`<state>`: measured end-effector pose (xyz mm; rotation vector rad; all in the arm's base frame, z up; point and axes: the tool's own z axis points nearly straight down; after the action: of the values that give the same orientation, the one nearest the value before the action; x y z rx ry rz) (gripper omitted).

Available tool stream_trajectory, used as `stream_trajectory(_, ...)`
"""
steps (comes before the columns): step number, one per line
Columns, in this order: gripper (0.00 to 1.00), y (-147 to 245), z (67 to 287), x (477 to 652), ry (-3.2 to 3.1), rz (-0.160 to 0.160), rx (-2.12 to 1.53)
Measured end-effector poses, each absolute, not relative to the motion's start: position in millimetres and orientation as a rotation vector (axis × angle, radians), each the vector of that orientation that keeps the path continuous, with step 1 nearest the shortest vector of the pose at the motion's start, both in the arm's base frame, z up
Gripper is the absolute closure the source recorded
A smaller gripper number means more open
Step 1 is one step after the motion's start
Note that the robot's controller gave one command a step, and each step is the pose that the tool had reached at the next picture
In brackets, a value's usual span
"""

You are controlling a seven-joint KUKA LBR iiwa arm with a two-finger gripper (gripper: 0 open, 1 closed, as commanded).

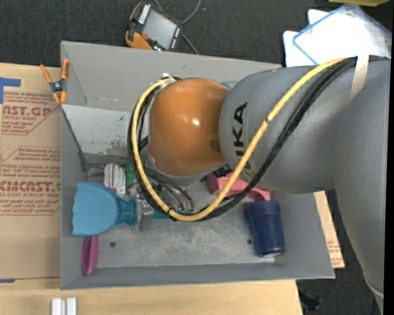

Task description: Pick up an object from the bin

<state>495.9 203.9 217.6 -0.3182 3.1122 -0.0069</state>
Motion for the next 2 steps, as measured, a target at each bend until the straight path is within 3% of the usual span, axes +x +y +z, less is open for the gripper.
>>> stream_trajectory(1,1.00,191.0,194.2,503.9,3.112,-0.008,-0.293)
stream_trajectory(2,1.00,191.1,198.5,502.7,3.111,-0.006,-0.293)
